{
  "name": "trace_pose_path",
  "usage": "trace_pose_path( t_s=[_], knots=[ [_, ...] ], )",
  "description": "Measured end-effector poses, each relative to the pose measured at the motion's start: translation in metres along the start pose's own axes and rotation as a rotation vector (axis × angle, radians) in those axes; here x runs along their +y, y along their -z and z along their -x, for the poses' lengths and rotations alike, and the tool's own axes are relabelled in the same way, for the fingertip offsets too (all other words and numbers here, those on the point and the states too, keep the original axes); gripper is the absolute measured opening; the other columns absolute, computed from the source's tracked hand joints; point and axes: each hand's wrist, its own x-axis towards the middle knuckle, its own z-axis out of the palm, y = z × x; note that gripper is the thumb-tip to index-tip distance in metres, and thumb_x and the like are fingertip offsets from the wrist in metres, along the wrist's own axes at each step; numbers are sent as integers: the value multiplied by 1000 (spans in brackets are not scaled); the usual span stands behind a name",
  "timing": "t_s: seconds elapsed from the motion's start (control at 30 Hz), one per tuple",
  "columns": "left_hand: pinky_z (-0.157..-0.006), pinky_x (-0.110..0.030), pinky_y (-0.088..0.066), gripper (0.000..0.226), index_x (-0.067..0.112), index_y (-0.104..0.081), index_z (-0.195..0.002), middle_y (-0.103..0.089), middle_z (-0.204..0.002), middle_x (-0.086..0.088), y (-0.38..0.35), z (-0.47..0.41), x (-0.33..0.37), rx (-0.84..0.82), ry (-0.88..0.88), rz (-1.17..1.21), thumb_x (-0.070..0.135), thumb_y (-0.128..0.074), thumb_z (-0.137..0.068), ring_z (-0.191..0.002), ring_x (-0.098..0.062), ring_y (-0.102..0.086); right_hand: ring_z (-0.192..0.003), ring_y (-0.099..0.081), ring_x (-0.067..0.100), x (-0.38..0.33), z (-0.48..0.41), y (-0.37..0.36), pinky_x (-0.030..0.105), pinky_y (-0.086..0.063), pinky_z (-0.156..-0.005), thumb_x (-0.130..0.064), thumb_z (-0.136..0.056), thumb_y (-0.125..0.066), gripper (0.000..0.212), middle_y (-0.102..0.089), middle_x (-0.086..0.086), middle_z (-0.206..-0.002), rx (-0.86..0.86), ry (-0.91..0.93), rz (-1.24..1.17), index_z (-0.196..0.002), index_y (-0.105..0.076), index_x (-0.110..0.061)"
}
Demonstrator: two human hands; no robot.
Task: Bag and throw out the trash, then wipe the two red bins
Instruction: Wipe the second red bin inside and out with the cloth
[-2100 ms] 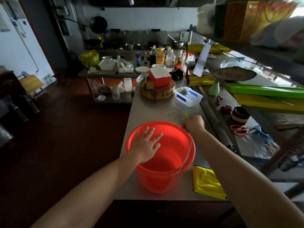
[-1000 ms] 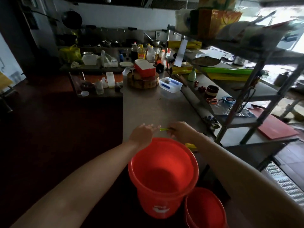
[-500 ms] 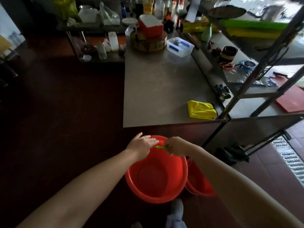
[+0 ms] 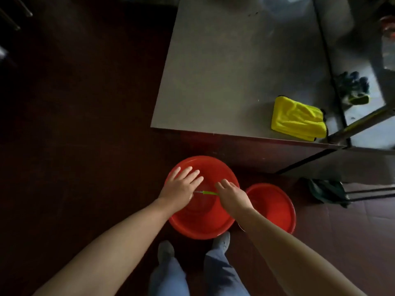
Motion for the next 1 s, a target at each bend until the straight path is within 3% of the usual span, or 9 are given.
trace_pose_path(
  t_s=[0.07, 0.13, 0.2, 0.27, 0.37, 0.57, 0.8, 1.0],
  knots=[
    [-125, -46, -6, 66, 31, -27, -158, -20, -167, 6, -25, -16, 0, -20, -3, 4, 24, -52, -98, -155, -19, -9, -97, -65, 29, 15, -10, -21, 40, -55, -71, -8, -91, -57, 27, -61, 4, -107, 57, 19, 66, -116, -63, -14],
    [-125, -46, -5, 65, 30, -25, -159, -20, -167, 4, -54, -32, -1, -34, -3, 21, 23, -50, -99, -155, -20, -9, -112, -64, 33, 31, -26, -46, 46, -54, -92, -14, -87, -64, 37, -66, 7, -119, 74, 25, 144, -124, -66, -14],
    [-125, -47, -2, 68, 30, -21, -160, -18, -167, 2, -86, -51, -4, -34, 1, 29, 23, -49, -99, -155, -21, -8, -132, -55, 35, 44, -45, -73, 56, -43, -110, -20, -80, -71, 53, -62, 12, -137, 58, 15, 182, -133, -65, -15],
    [-123, -47, 2, 70, 30, -18, -161, -14, -168, 1, -120, -69, -9, -28, -17, 18, 22, -49, -99, -155, -23, -6, -143, -44, 35, 56, -63, -104, 60, -33, -116, -23, -81, -67, 60, -53, 14, -149, 40, 10, 197, -140, -60, -17],
    [-122, -47, 4, 71, 30, -20, -160, -14, -168, -1, -164, -88, -20, -38, -35, 19, 25, -54, -98, -155, -25, -4, -146, -39, 34, 67, -89, -151, 62, -30, -117, -23, -82, -67, 61, -47, 14, -153, 51, -2, 203, -143, -57, -18],
    [-123, -54, -11, 74, 30, -27, -158, -19, -166, 0, -230, -123, -34, -63, -8, 26, 29, -61, -92, -154, -26, -9, -143, -42, 33, 84, -138, -212, 63, -27, -118, -23, -80, -73, 63, -48, 15, -152, 46, -50, 202, -142, -58, -20],
    [-124, -52, -9, 71, 30, -29, -157, -21, -165, 0, -265, -157, -47, -17, -2, 56, 27, -61, -93, -154, -25, -11, -151, -26, 33, 102, -176, -239, 58, -10, -124, -24, -94, -59, 57, -36, 11, -160, 36, -108, 163, -149, -46, -22],
    [-123, -52, -9, 65, 28, -32, -155, -23, -165, -1, -288, -178, -52, -13, 9, 86, 19, -57, -96, -154, -25, -12, -145, -34, 34, 108, -195, -252, 56, -15, -123, -22, -94, -59, 46, -45, 10, -152, 65, -124, 135, -139, -57, -20]
  ],
)
